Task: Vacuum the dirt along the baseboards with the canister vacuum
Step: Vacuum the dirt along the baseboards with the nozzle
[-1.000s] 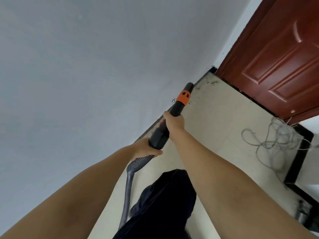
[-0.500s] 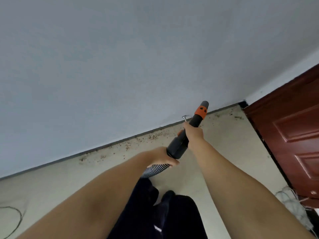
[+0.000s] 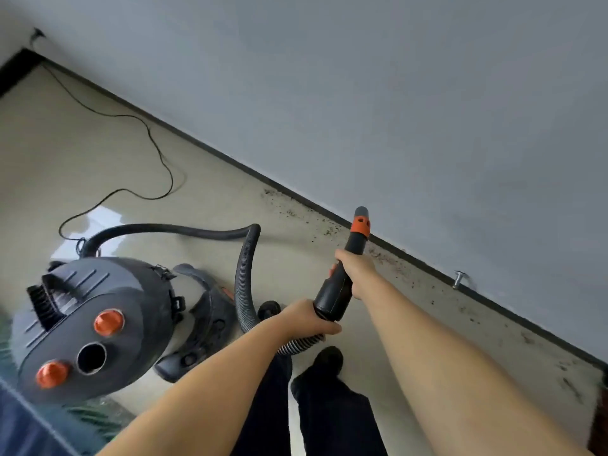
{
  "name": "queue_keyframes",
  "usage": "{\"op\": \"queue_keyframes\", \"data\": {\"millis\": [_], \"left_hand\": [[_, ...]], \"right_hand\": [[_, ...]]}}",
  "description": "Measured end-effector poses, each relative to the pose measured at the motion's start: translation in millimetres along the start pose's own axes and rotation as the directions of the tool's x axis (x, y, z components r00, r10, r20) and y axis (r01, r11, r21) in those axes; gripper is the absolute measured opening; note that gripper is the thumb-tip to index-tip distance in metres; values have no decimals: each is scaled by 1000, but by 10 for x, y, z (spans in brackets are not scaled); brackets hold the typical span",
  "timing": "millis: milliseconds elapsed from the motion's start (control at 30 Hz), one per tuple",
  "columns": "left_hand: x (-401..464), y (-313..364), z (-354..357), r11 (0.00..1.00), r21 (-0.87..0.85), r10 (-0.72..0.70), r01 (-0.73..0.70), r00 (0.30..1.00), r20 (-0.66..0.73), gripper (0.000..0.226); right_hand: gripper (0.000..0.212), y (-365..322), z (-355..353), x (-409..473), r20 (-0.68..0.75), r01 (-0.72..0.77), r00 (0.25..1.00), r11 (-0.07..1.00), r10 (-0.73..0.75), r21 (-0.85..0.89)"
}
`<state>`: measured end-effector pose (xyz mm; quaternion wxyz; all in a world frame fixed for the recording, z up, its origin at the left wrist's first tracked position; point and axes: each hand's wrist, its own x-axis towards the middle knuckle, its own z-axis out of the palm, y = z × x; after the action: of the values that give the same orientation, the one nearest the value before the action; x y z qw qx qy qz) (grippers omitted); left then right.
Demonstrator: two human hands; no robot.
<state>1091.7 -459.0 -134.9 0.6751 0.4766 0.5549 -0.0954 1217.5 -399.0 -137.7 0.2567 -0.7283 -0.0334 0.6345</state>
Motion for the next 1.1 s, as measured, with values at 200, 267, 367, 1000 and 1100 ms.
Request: {"op": "queue_keyframes", "data": {"millis": [200,267,367,1000,1100], "left_hand": [[103,-571,-226,968,-251,-58,18,987,-153,18],[255,-716,-369,959,-281,-75,28,985,-157,19],[590,-917,-594,947,-318,-88,34,984,-156,28],[4318,-2751,-49,820,-570,-252,43,922,-293,21],[4725,-2973,-37,812,-583,-243,32,926,-288,22]], "right_hand": [[14,151,792,275,105,37,994,974,-14,-224],[13,179,985,471,104,25,995,965,2,-260],[12,208,1233,870,80,13,997,960,10,-279],[9,1724,1526,4888,126,125,990,843,-68,-523],[8,1862,1577,5329,148,163,984,830,-98,-533]]}}
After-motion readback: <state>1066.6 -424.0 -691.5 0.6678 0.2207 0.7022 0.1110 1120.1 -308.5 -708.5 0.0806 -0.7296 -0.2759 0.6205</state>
